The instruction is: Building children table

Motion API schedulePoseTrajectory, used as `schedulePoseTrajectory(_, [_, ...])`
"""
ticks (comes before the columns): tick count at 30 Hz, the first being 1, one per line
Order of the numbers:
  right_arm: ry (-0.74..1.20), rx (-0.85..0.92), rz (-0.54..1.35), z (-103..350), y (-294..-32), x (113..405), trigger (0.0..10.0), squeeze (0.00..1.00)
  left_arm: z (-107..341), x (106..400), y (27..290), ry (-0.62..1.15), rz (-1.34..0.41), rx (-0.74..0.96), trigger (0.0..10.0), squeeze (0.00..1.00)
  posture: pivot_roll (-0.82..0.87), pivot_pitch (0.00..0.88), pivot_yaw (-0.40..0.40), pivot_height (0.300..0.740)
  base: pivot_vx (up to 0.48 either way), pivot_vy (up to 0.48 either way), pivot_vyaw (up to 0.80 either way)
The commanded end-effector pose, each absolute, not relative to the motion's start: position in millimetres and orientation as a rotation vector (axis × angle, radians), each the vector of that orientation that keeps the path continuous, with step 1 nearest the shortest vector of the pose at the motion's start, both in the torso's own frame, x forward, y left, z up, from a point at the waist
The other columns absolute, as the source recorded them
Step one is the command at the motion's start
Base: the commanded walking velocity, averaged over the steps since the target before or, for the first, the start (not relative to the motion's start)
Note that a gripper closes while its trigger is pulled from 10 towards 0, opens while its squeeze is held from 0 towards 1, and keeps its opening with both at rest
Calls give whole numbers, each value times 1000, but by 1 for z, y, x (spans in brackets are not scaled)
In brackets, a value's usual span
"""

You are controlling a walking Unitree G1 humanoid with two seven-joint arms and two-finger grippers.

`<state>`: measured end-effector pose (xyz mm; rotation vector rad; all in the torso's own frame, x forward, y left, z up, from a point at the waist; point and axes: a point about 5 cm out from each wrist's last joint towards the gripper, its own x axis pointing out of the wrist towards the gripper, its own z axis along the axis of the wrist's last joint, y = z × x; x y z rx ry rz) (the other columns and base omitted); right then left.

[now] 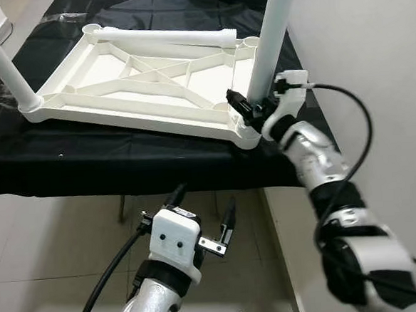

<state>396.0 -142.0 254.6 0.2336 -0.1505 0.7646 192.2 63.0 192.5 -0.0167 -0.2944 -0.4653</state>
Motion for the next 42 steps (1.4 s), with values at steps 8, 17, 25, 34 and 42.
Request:
schedulePoseTrajectory(8, [-43, 81, 1292, 247, -100, 378, 10000, 0, 189, 188, 57, -270, -489, -11, 10000, 0, 109, 220, -85, 740, 0, 0, 0])
schedulePoseTrajectory(17, [-40, 40, 1470, 254, -76, 375, 0, 0, 189, 186, 59, -264, -483, -12, 10000, 0, 111, 234, -87, 740, 0, 0, 0])
schedulePoseTrajectory(25, [-71, -16, 1182, 246, -82, 388, 0, 0, 189, 187, 59, -262, -478, -8, 10000, 0, 104, 235, -82, 740, 0, 0, 0])
schedulePoseTrajectory(34, [-46, 130, 201, 233, -134, 417, 0, 0, 187, 188, 60, -256, -480, 1, 10000, 0, 101, 238, -73, 740, 0, 0, 0])
schedulePoseTrajectory(42, [-60, 157, -130, 228, -149, 409, 0, 0, 187, 189, 60, -255, -482, 3, 10000, 0, 97, 238, -67, 740, 0, 0, 0])
